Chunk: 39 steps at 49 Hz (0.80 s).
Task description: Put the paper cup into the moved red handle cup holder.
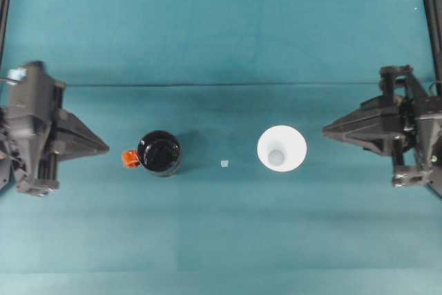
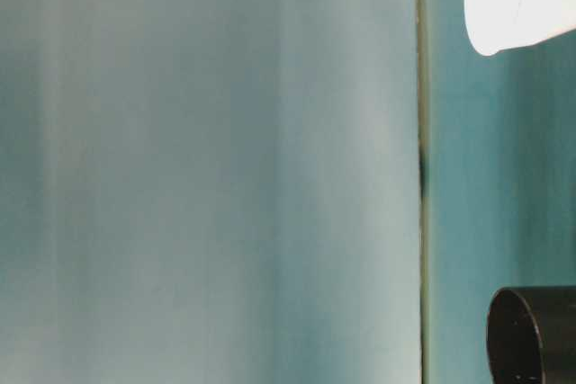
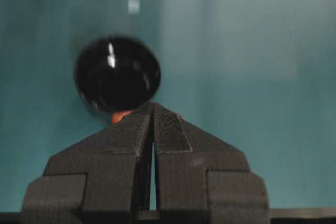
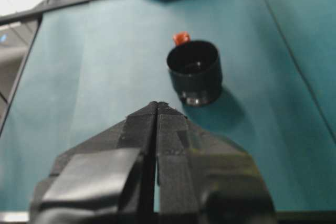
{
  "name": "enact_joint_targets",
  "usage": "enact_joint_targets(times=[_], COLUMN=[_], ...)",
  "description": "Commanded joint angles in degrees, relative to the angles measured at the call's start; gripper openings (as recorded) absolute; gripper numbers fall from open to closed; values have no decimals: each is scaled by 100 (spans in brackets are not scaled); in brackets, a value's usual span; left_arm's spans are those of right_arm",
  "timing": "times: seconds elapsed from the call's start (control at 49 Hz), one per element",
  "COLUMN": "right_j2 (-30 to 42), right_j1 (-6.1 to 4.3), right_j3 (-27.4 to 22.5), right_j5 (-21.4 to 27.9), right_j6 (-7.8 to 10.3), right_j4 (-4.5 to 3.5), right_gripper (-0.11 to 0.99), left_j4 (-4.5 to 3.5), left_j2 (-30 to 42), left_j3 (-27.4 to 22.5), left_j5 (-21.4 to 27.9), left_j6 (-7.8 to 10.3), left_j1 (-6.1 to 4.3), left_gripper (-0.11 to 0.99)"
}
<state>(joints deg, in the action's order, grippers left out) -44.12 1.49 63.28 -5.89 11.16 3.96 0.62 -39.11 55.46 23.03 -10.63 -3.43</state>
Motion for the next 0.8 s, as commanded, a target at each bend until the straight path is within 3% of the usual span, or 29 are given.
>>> enact_joint_targets(times=[0.0,0.306,0.776], right_j2=[79,114,114], right_j1=[-18,-158,-272], right_j3=[-149,-149,-149], right_j5=[0,53,132], right_j6=[88,158,158], right_j4=[18,18,18], right_gripper=[-11,-11,-11], left_j4=[18,26,26], left_j2=[158,791,923], left_j3=[-237,-562,-642], left_j5=[220,967,984], left_j6=[-105,-132,-185], left_j1=[-44,-53,-53], left_gripper=[2,2,2])
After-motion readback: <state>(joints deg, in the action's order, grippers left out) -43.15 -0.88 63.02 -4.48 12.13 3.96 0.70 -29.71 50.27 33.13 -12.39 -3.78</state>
